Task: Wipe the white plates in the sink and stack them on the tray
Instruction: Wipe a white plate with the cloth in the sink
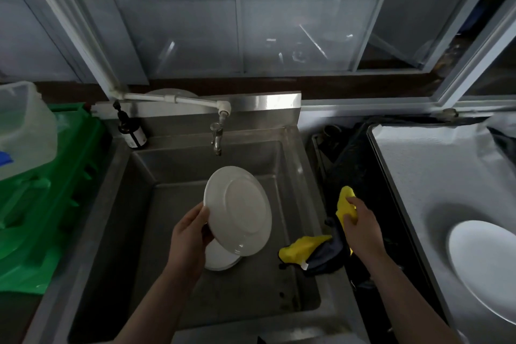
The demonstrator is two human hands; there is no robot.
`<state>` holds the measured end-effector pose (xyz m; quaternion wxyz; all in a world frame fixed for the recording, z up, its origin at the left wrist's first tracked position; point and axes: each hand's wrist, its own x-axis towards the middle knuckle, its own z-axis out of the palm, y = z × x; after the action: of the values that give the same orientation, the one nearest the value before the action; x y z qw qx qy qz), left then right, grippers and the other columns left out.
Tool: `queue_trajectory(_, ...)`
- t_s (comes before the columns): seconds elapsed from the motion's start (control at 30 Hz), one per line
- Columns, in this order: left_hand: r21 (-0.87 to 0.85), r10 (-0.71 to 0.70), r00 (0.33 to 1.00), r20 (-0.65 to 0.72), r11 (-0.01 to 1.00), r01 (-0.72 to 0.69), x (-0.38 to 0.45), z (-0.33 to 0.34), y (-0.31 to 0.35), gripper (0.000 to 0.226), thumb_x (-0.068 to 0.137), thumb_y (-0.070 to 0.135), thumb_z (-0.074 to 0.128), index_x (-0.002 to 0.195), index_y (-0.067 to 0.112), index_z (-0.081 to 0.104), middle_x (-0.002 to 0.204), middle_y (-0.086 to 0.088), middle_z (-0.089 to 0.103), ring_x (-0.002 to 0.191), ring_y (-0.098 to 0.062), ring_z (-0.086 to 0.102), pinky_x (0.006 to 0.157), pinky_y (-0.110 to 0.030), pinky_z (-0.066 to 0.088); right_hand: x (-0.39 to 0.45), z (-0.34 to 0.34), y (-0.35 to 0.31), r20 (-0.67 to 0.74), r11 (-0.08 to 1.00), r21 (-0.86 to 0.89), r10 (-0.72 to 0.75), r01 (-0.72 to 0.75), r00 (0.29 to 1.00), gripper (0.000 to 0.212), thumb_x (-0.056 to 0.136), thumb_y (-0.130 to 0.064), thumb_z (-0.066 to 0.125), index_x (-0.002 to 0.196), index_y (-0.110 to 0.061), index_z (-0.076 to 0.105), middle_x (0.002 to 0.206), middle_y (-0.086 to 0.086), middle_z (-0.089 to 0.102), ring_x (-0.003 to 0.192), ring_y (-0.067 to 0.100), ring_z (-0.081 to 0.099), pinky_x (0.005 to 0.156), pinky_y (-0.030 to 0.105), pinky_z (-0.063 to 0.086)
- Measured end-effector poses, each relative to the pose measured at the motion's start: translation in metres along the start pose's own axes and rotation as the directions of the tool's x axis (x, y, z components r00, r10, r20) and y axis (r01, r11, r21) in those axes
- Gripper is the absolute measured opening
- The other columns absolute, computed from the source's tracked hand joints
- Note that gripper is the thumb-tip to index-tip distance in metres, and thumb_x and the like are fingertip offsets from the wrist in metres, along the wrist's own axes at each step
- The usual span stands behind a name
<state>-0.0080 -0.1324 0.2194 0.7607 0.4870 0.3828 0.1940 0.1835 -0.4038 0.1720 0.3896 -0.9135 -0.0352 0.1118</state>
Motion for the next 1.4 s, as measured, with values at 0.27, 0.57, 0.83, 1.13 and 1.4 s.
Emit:
queue_trajectory(0.27,0.017,-0.003,1.000,0.011,1.000,0.003,-0.004,0.002,0.001,0.023,0.103,0.015,0.049,0.115,0.016,0.069,0.105,-0.005,0.077,0.092,-0.018,0.073,0.076,-0.033,0.055,-0.006,0.007,-0.002,0.075,0.987,-0.140,-0.064,0.074,0.995,0.039,0.092,-0.009,0.058,0.132,-0.012,0.057,0.132,0.014,0.054,0.122,0.030,0.051,0.102,0.042,0.044)
queue_trajectory(0.57,0.005,0.016,0.999,0.029,1.000,-0.016,-0.006,-0.008,0.002,0.024,0.103,0.015,0.049,0.116,0.016,0.069,0.103,-0.006,0.076,0.088,-0.016,0.074,0.073,-0.032,0.055,-0.014,0.023,-0.026,0.182,0.986,-0.110,-0.105,0.127,0.978,0.041,0.096,-0.014,0.054,0.136,-0.018,0.052,0.136,0.007,0.051,0.124,0.025,0.049,0.100,0.040,0.044)
queue_trajectory(0.83,-0.053,-0.003,1.000,0.018,0.999,0.004,-0.008,-0.025,0.006,0.027,0.103,0.016,0.047,0.116,0.016,0.070,0.109,-0.011,0.075,0.095,-0.023,0.071,0.077,-0.036,0.054,-0.031,0.046,-0.060,0.277,0.992,0.027,-0.124,0.121,0.953,0.034,0.103,-0.022,0.046,0.136,-0.022,0.051,0.133,0.001,0.056,0.120,0.020,0.054,0.092,0.034,0.045)
queue_trajectory(1.13,-0.089,-0.025,0.999,0.033,0.996,0.028,-0.013,-0.045,0.009,0.028,0.104,0.018,0.044,0.117,0.020,0.069,0.109,-0.004,0.076,0.097,-0.019,0.073,0.079,-0.036,0.053,-0.048,0.076,-0.081,0.310,0.991,0.134,-0.071,0.031,0.948,0.033,0.102,-0.027,0.047,0.130,-0.013,0.056,0.110,0.003,0.064,0.103,0.021,0.062,0.092,0.043,0.052)
queue_trajectory(1.4,-0.064,-0.032,0.997,0.067,0.997,0.036,-0.012,-0.058,0.006,0.031,0.104,0.021,0.043,0.124,0.019,0.067,0.118,-0.005,0.073,0.103,-0.018,0.071,0.084,-0.037,0.053,-0.061,0.082,-0.096,0.271,0.967,0.251,-0.102,0.032,0.957,0.021,0.102,-0.024,0.047,0.116,-0.018,0.062,0.097,0.000,0.065,0.087,0.016,0.064,0.080,0.036,0.056)
